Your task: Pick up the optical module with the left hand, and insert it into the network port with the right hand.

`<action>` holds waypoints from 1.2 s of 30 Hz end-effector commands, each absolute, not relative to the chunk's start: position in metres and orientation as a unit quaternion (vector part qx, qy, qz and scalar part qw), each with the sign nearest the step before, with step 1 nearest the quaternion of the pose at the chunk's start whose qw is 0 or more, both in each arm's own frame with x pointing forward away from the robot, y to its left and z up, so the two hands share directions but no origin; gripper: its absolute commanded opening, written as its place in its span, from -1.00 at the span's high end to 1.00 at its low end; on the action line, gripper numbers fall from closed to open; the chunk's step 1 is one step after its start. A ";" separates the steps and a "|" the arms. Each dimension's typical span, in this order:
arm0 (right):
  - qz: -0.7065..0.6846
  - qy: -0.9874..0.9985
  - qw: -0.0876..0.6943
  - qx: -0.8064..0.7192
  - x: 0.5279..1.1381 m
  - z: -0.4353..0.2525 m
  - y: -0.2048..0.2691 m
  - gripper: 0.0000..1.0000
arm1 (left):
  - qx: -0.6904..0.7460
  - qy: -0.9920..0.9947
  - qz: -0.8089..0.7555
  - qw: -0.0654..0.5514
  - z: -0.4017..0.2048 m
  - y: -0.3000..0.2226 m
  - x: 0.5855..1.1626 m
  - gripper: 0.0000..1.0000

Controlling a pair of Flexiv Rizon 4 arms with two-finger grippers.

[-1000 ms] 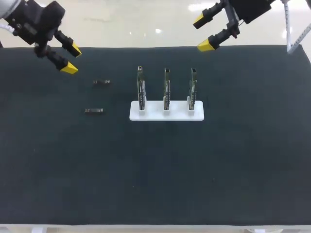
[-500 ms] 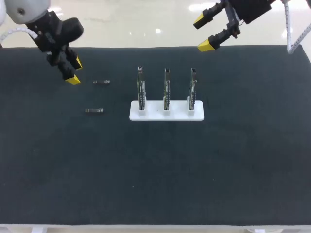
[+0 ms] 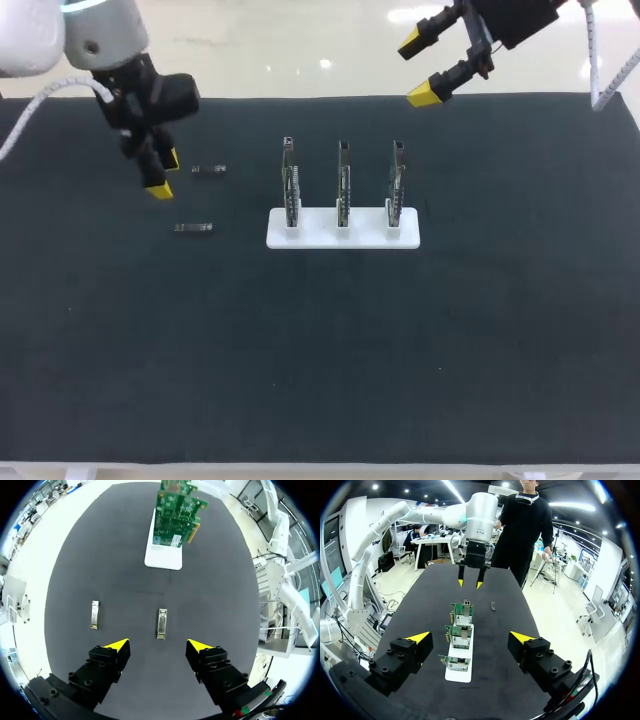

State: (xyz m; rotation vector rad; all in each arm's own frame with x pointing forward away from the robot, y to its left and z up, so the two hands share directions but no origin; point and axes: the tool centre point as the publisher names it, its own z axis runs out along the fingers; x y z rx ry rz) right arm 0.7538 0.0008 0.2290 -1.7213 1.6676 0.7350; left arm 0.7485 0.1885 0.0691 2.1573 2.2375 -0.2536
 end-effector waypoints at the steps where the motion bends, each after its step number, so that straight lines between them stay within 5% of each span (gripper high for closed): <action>1: 0.279 0.631 0.312 -0.653 0.754 0.229 0.001 -1.00 | 0.693 0.717 -0.073 0.005 0.060 0.185 0.749 -1.00; 36: 0.279 0.631 0.312 -0.653 0.754 0.229 0.001 -1.00 | 0.702 0.711 -0.028 0.012 0.006 0.186 0.740 -1.00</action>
